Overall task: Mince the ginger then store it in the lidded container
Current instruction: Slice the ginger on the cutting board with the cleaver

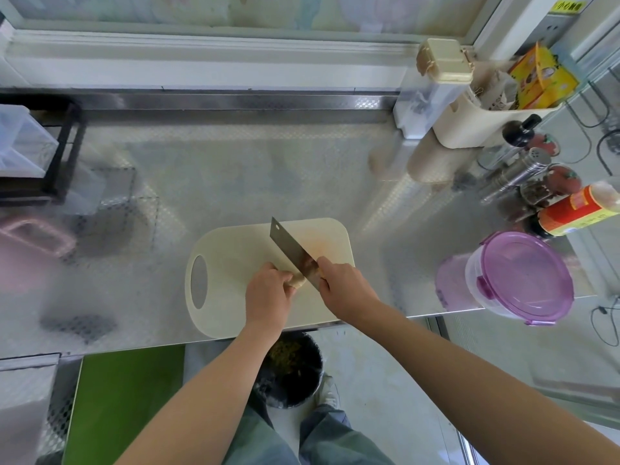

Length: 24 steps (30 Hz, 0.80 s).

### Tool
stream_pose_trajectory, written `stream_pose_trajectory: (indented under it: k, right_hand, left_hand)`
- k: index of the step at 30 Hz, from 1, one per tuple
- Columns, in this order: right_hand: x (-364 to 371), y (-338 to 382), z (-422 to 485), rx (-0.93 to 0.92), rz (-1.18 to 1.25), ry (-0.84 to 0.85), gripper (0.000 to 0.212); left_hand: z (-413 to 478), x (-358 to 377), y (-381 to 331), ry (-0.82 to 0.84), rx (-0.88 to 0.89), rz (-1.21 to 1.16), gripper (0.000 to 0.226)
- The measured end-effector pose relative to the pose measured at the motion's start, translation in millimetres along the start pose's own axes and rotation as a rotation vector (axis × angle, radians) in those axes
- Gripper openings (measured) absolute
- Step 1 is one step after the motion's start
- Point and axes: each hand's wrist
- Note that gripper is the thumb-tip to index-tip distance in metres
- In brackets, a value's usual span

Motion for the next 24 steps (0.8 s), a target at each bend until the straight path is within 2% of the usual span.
stream_pose_trajectory:
  k: [9,16,21,24]
  right_hand:
    - [8.1,-1.2,8.6,0.07,-0.023,0.056,0.024]
    - [33.3,-2.6,12.3,0.12,0.039,0.023,0.029]
    - [31.4,2.6,20.6,0.109,0.092,-0.003,0.007]
    - [23.4,5.3,28.1,0.117,0.15,-0.078,0.009]
  left_hand:
    - [1.5,2.8,-0.3,-0.014,0.041,0.021,0.012]
    - [1.4,4.0,0.8,0.001,0.045,0.012,0.01]
    - [3.3,2.1,3.4,-0.005,0.025,0.02,0.003]
    - [-1.5,4.9,7.0,-0.024,-0.035,-0.03,0.02]
Point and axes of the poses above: each hand's wrist, its own z-axis towards the middle knuckle, its own x-axis out of the palm, y = z × x, and after that the axes turned 12 degrees about z, right-handed
